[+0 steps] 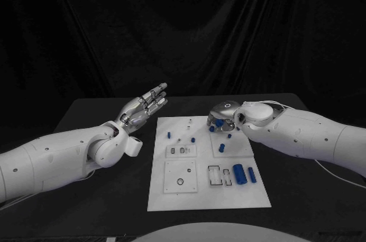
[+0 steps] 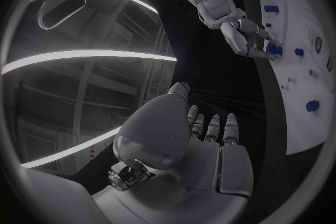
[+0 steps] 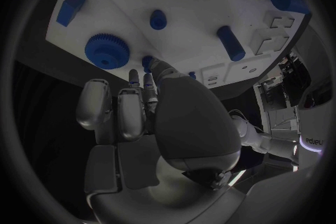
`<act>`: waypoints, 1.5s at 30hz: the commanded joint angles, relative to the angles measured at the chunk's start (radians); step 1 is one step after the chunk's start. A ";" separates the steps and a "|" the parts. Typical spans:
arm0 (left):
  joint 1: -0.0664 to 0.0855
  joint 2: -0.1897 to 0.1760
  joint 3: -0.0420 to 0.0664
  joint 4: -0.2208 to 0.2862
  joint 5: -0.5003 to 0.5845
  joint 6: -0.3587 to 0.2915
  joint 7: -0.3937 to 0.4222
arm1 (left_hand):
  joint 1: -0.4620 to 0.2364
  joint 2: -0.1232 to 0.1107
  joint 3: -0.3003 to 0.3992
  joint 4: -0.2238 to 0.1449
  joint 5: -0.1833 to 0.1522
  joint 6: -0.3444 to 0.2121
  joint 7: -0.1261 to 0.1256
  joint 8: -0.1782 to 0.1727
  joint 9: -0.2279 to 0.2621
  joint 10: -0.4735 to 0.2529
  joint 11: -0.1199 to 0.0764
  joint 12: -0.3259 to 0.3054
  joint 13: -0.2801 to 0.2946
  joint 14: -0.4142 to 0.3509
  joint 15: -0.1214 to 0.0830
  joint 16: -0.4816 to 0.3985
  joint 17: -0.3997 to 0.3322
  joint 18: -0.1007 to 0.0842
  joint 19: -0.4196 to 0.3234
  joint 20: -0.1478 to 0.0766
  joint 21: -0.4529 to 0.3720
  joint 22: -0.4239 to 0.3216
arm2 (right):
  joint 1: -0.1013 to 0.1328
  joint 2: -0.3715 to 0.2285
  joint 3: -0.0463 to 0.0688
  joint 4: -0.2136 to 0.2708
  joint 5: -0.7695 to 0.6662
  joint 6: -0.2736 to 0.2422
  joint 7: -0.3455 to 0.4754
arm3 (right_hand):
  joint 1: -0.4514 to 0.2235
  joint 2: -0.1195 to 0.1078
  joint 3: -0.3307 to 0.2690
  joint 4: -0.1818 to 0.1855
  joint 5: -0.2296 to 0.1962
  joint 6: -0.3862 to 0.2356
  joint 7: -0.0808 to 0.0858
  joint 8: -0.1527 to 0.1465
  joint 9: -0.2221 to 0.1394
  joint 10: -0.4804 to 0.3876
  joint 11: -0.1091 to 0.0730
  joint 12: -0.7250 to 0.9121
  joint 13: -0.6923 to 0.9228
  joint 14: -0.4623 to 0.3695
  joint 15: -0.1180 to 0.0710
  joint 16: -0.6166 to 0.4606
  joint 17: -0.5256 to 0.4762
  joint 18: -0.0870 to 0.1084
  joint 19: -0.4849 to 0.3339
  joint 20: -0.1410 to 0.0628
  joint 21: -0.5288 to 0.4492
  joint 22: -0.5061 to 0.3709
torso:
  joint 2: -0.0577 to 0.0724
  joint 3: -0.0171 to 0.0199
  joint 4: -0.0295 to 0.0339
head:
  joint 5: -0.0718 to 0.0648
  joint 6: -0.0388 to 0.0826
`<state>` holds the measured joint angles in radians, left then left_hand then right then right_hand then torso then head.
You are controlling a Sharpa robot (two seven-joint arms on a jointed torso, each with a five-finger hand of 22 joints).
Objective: Assemble the parts on the task board
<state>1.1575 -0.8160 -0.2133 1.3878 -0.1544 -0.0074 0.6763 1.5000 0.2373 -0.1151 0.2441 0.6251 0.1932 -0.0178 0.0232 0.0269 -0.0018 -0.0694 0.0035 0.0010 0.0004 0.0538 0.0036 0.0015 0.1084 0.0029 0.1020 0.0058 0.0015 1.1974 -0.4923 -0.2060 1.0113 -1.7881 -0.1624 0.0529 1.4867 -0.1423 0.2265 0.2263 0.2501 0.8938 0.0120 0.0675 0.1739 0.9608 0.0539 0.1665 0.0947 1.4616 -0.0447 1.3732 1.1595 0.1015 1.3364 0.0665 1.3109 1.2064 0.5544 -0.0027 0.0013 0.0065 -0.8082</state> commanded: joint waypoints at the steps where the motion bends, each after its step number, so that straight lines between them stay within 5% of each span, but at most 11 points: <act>1: -0.002 0.001 0.001 0.001 0.000 0.013 0.084 | 0.007 0.001 0.005 -0.001 0.003 0.005 0.001 0.006 0.001 0.002 0.008 -0.003 -0.001 0.000 0.005 -0.004 -0.002 0.011 -0.003 0.008 -0.006 -0.001 | -0.005 0.003 0.000 -0.006 -0.009 -0.010 0.025 | 0.011 0.006 0.009 0.001 0.008 -0.006 -0.002 -0.002 0.000 -0.005 -0.001 0.003 0.001 0.008 0.000 -0.006 -0.003 -0.007 -0.010 0.000 -0.005 -0.002 | 0.000 0.0001 0.0003 | -0.001 -0.001; 14: -0.004 0.005 0.001 -0.004 0.000 0.019 0.079 | 0.009 0.001 0.008 -0.003 0.003 0.004 0.002 0.006 0.001 0.002 0.010 -0.003 -0.001 0.000 0.006 -0.004 -0.002 0.012 -0.003 0.009 -0.006 -0.001 | -0.012 0.019 0.001 -0.028 -0.009 -0.019 0.046 | 0.015 0.015 0.039 -0.006 0.013 0.046 0.000 0.019 0.015 0.012 -0.002 0.011 0.004 0.003 -0.001 -0.010 -0.012 -0.008 -0.011 0.000 -0.006 0.006 | 0.000 0.0000 -0.0001 | -0.004 -0.007; 21: -0.005 0.004 0.001 -0.005 0.000 0.022 0.077 | 0.011 0.002 0.010 -0.005 0.003 0.004 0.003 0.006 0.001 0.002 0.012 -0.003 -0.001 0.000 0.007 -0.004 -0.002 0.012 -0.003 0.010 -0.006 -0.001 | -0.015 0.027 0.001 -0.045 -0.009 -0.027 0.056 | 0.018 0.019 0.063 -0.018 0.013 0.117 0.015 0.051 0.044 0.038 -0.011 0.018 0.005 0.004 -0.006 -0.009 -0.012 -0.009 -0.008 -0.004 -0.005 0.015 | 0.000 0.0000 0.0000 | -0.004 -0.009; 25: -0.006 0.003 0.001 -0.005 0.000 0.025 0.075 | 0.012 0.002 0.012 -0.006 0.004 0.004 0.004 0.005 0.001 0.002 0.013 -0.003 -0.001 0.000 0.008 -0.004 -0.002 0.013 -0.003 0.011 -0.006 -0.001 | -0.016 0.027 0.001 -0.049 -0.009 -0.059 0.076 | 0.029 0.024 0.081 -0.036 0.018 0.164 0.033 0.076 0.072 0.077 -0.027 0.026 0.005 0.009 -0.016 -0.002 -0.001 -0.012 0.002 -0.012 0.005 0.032 | 0.000 0.0000 0.0000 | -0.003 -0.010; 32: -0.007 0.001 0.001 -0.004 0.000 0.026 0.075 | 0.012 0.002 0.013 -0.007 0.004 0.004 0.004 0.005 0.001 0.002 0.013 -0.003 -0.001 0.000 0.008 -0.004 -0.002 0.013 -0.003 0.012 -0.006 -0.001 | -0.016 0.019 0.001 -0.038 -0.009 -0.122 0.102 | 0.036 0.027 0.093 -0.052 0.017 0.200 0.038 0.096 0.101 0.130 -0.040 0.035 0.006 0.015 -0.028 0.005 0.012 -0.016 0.014 -0.024 0.016 0.051 | 0.000 -0.0001 0.0001 | 0.001 -0.014; 45: -0.008 -0.006 0.001 -0.004 0.000 0.030 0.072 | 0.015 0.001 0.016 -0.011 0.005 0.005 0.006 0.005 0.001 0.002 0.016 -0.003 -0.001 0.000 0.010 -0.004 -0.002 0.014 -0.003 0.014 -0.006 -0.001 | 0.017 0.034 0.001 -0.020 0.031 -0.145 0.106 | 0.049 0.027 0.107 -0.070 0.007 0.196 0.046 0.093 0.122 0.172 -0.037 0.034 0.005 0.017 -0.028 0.005 0.012 -0.018 0.018 -0.027 0.019 0.060 | 0.000 0.0000 0.0000 | 0.005 -0.020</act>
<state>1.1509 -0.8227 -0.2133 1.3824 -0.1554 0.0096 0.6766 1.5040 0.2413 -0.1054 0.2344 0.6251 0.1968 -0.0142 0.0232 0.0266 0.0015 -0.0590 0.0035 0.0015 0.0004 0.0536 0.0036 0.0010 0.1083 0.0030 0.1092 0.0058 0.0016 1.2124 -0.4608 -0.2056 0.9902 -1.7746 -0.2779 0.1516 1.5283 -0.1168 0.3324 0.1583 0.2613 1.0896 0.0503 0.1606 0.2955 1.1166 0.0270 0.2004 0.0979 1.4644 -0.0671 1.3751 1.1719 0.1016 1.3538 0.0442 1.3236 1.2659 0.5542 -0.0026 0.0012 0.0116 -0.8280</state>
